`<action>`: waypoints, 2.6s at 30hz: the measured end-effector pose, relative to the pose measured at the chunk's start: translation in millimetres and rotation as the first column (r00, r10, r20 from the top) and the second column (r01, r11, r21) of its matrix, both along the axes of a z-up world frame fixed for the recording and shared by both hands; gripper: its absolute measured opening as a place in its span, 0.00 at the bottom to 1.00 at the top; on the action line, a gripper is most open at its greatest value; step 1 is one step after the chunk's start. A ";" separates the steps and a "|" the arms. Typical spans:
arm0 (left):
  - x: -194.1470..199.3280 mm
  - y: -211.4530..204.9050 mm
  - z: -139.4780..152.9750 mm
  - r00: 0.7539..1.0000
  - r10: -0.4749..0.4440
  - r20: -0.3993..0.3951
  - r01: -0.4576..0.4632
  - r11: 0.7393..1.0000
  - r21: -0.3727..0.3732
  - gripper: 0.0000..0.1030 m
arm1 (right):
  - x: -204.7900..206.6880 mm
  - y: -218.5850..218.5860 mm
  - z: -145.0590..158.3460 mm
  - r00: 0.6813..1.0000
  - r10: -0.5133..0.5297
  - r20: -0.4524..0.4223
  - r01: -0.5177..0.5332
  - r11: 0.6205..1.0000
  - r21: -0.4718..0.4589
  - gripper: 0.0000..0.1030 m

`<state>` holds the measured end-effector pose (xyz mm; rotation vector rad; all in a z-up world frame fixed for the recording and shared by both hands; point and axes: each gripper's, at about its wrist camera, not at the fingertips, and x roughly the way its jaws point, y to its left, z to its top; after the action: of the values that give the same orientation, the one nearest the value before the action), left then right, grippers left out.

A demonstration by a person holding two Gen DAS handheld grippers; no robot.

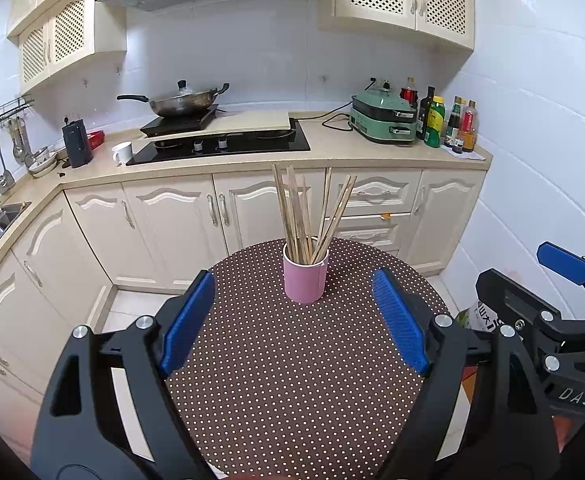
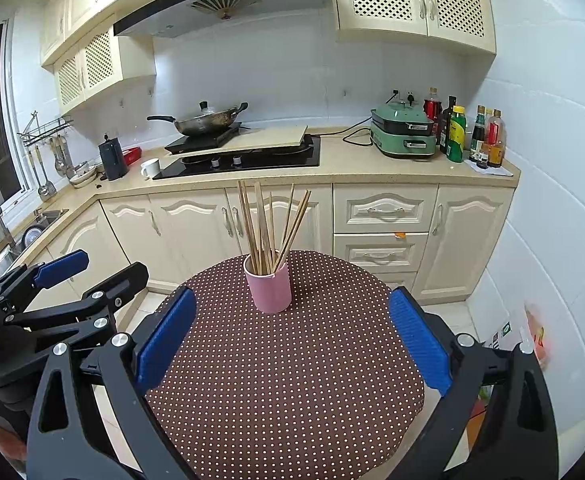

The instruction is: Organize utensils

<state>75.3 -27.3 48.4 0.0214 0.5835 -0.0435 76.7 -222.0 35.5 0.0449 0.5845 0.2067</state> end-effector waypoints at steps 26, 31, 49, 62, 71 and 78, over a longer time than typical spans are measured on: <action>4.5 -0.5 0.3 1.000 -0.013 -0.006 0.013 1.000 0.006 0.78 | 5.1 2.4 -2.1 1.000 0.004 -0.016 -0.004 1.000 0.002 0.91; 5.8 -0.9 0.1 1.000 -0.015 -0.012 0.015 1.000 0.007 0.78 | 6.4 2.0 -2.9 1.000 0.002 -0.021 -0.002 1.000 0.002 0.91; 4.4 -0.4 -1.4 1.000 -0.013 -0.005 0.013 1.000 0.004 0.78 | 6.1 1.4 -4.6 1.000 0.007 -0.015 -0.007 1.000 0.005 0.91; 3.4 -2.0 -0.8 1.000 -0.013 -0.005 0.013 1.000 0.001 0.78 | 4.9 -1.0 -5.3 1.000 0.007 -0.019 -0.007 1.000 0.012 0.91; 2.3 -5.6 0.9 1.000 -0.017 -0.002 0.017 1.000 -0.002 0.78 | 4.9 -6.7 -4.9 1.000 0.000 -0.018 0.000 1.000 0.018 0.91; 6.4 -7.3 0.9 1.000 -0.017 -0.003 0.017 1.000 -0.001 0.78 | 4.9 -7.7 -5.3 1.000 0.000 -0.016 0.000 1.000 0.019 0.91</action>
<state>81.7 -34.6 49.3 0.0255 0.5867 -0.0603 81.6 -229.7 30.2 0.0647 0.5983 0.2120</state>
